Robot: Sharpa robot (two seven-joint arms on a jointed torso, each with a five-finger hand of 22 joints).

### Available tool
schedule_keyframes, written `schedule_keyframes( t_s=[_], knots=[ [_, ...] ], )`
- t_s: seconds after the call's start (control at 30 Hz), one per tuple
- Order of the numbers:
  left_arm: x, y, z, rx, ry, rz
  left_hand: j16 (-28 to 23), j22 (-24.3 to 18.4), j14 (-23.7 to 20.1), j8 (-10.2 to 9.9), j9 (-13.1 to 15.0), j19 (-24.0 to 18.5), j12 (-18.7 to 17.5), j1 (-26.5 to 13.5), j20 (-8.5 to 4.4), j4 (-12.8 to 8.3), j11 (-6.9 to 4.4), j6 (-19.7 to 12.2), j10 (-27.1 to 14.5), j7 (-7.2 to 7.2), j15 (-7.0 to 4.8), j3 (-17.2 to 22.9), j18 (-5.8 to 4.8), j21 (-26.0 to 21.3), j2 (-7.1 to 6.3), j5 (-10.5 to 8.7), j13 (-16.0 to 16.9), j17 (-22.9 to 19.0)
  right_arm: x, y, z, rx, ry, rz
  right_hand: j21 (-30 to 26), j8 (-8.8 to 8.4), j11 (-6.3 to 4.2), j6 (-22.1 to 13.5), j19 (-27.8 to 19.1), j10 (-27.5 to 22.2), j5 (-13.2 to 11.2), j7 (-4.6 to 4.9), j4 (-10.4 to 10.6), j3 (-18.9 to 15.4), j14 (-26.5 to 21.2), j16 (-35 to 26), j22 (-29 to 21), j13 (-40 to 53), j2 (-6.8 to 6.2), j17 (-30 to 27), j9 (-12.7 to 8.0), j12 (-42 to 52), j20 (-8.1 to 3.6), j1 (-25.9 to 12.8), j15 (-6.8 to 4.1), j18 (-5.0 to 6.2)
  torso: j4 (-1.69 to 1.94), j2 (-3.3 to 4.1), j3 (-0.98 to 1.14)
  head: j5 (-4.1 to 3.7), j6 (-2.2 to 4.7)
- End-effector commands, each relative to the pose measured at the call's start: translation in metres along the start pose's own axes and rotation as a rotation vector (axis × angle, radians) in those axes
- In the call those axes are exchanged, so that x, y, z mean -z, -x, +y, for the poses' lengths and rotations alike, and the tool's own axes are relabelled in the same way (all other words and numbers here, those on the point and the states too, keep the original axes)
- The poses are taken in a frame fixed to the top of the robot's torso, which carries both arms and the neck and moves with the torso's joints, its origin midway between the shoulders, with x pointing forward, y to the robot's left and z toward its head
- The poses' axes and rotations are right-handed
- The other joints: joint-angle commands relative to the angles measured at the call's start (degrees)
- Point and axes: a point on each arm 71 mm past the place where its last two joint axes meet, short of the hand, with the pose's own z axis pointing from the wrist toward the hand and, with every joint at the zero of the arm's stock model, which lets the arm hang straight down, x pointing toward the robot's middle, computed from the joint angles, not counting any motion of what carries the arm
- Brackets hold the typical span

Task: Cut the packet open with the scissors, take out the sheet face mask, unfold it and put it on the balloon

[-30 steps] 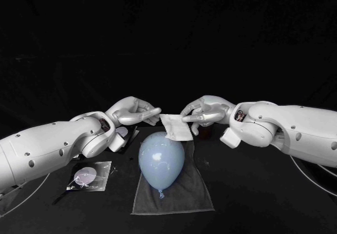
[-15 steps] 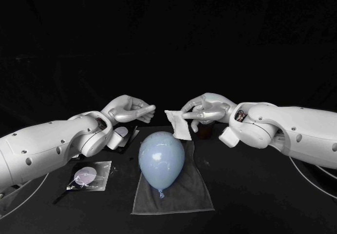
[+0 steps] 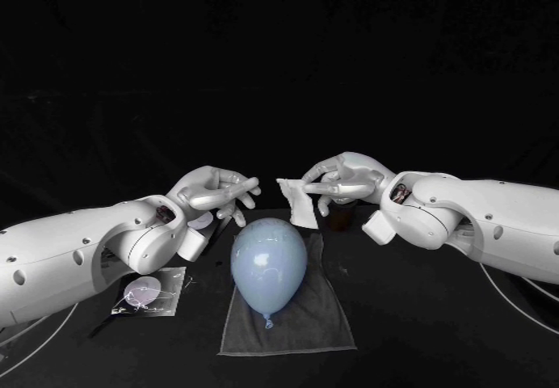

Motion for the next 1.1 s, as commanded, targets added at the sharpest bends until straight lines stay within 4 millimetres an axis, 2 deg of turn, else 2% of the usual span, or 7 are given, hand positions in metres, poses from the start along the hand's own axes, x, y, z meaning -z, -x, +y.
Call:
schedule_keyframes(
  t_s=[0.03, 0.1, 0.27, 0.53, 0.63, 0.8, 1.1],
  knots=[
    [0.001, -0.012, 0.003, 0.123, 0.06, 0.05, 0.4, 0.8, 0.3, -0.4, -0.1, -0.3, 0.3, -0.7, -0.22, 0.2, -0.07, -0.2, -0.6, 0.0, 0.04, 0.0, 0.52, 1.0, -0.12, 0.0, 0.5, 0.8, 0.0, 0.0, 0.002, 0.006, 0.021, -0.038, -0.2, 0.36, 0.11, 1.3, -0.1, -0.2, 0.4, 0.36, -0.3, 0.2, 0.1, 0.3, 0.1, 0.0, 0.82, 0.0, 0.2, -0.2, -0.02, 0.3, 0.07, 0.74, -0.02, -0.01, 0.0, 0.04, 0.02],
    [0.0, -0.017, 0.003, 0.139, 0.067, 0.057, -0.1, 1.2, 0.0, -0.6, -0.1, -0.7, 0.4, -1.1, -0.2, 0.2, 0.03, -0.3, -0.8, 0.11, 0.13, -0.4, 0.48, 1.5, -0.66, -0.02, 0.8, 0.3, 0.0, -0.001, 0.002, 0.006, 0.021, -0.042, -0.2, 0.36, 0.11, 1.3, -0.1, -0.2, 0.4, 0.36, -0.3, 0.2, 0.1, 0.3, 0.1, 0.0, 0.82, 0.0, 0.2, -0.2, -0.02, 0.3, 0.07, 0.74, -0.08, 0.03, -0.01, 0.05, 0.07],
    [-0.003, -0.03, 0.003, 0.16, 0.069, 0.064, -4.3, 2.3, -2.9, -1.6, -0.3, -3.2, 0.0, -0.9, 0.19, 0.1, 0.6, -0.9, -2.7, 0.68, 0.69, -1.0, 0.32, 2.5, -1.62, -0.03, 1.4, -3.9, 0.001, -0.005, 0.003, 0.005, 0.018, -0.05, -0.2, 0.35, 0.11, 1.3, -0.1, -0.1, 0.4, 0.37, -0.3, 0.2, 0.1, 0.3, 0.1, 0.0, 0.82, 0.0, 0.2, -0.2, -0.03, 0.3, 0.06, 0.74, -0.1, 0.09, -0.01, 0.06, 0.04],
    [-0.011, -0.042, -0.001, 0.144, 0.029, 0.048, -10.3, 3.4, -6.9, -3.4, -0.9, -6.5, -1.1, 3.4, 1.04, -1.2, 1.39, -2.0, -5.1, 1.49, 1.49, -1.1, 0.36, 3.3, -4.05, -0.02, 1.7, -9.2, 0.001, -0.01, 0.005, -0.01, 0.02, -0.052, -0.2, 0.35, 0.11, 1.3, 0.0, 0.0, 0.3, 0.37, -0.3, 0.1, 0.2, 0.3, 0.1, 0.2, 0.81, 0.1, 0.2, 0.0, -0.03, 0.3, 0.06, 0.74, -0.05, 0.05, 0.02, 0.08, 0.01],
    [-0.013, -0.046, -0.004, 0.125, 0.009, 0.044, -10.7, 3.7, -7.1, -3.8, -1.0, -7.0, -1.3, 4.6, 1.22, -1.8, 1.5, -2.1, -5.3, 1.63, 1.6, -1.1, 0.44, 3.6, -4.89, -0.02, 1.7, -9.2, 0.001, -0.012, 0.006, -0.014, 0.023, -0.048, -0.2, 0.35, 0.11, 1.3, 0.0, 0.0, 0.3, 0.37, -0.3, 0.1, 0.2, 0.3, 0.1, 0.2, 0.81, 0.1, 0.2, 0.0, -0.03, 0.3, 0.06, 0.74, -0.07, 0.07, 0.0, 0.09, 0.02],
    [-0.016, -0.052, -0.007, 0.108, -0.014, 0.05, -10.6, 4.0, -7.0, -3.9, -1.1, -7.3, -1.3, 5.5, 1.31, -2.0, 1.45, -1.7, -5.2, 1.57, 1.58, -1.0, 0.51, 3.9, -5.29, -0.02, 1.8, -8.8, 0.0, -0.016, 0.007, -0.017, 0.025, -0.042, -0.2, 0.35, 0.11, 1.3, 0.0, 0.0, 0.3, 0.37, -0.3, 0.1, 0.2, 0.3, 0.1, 0.2, 0.81, 0.1, 0.2, 0.0, -0.03, 0.3, 0.06, 0.74, -0.04, 0.08, -0.01, 0.03, -0.01],
    [-0.018, -0.057, -0.01, 0.076, -0.037, 0.055, -8.2, 4.7, -5.5, -3.6, -1.0, -7.5, -0.9, 6.5, 1.23, -2.2, 1.02, -0.4, -4.3, 1.09, 1.25, -1.1, 0.66, 4.9, -5.93, -0.02, 2.1, -5.5, -0.001, -0.022, 0.007, -0.022, 0.023, -0.031, -0.2, 0.36, 0.11, 1.4, 0.0, 0.1, 0.3, 0.36, -0.4, 0.1, 0.3, 0.5, 0.1, 0.4, 0.81, 0.4, 0.2, 0.2, -0.04, 0.2, 0.06, 0.74, -0.02, 0.03, -0.02, 0.2, -0.12]
  ],
)
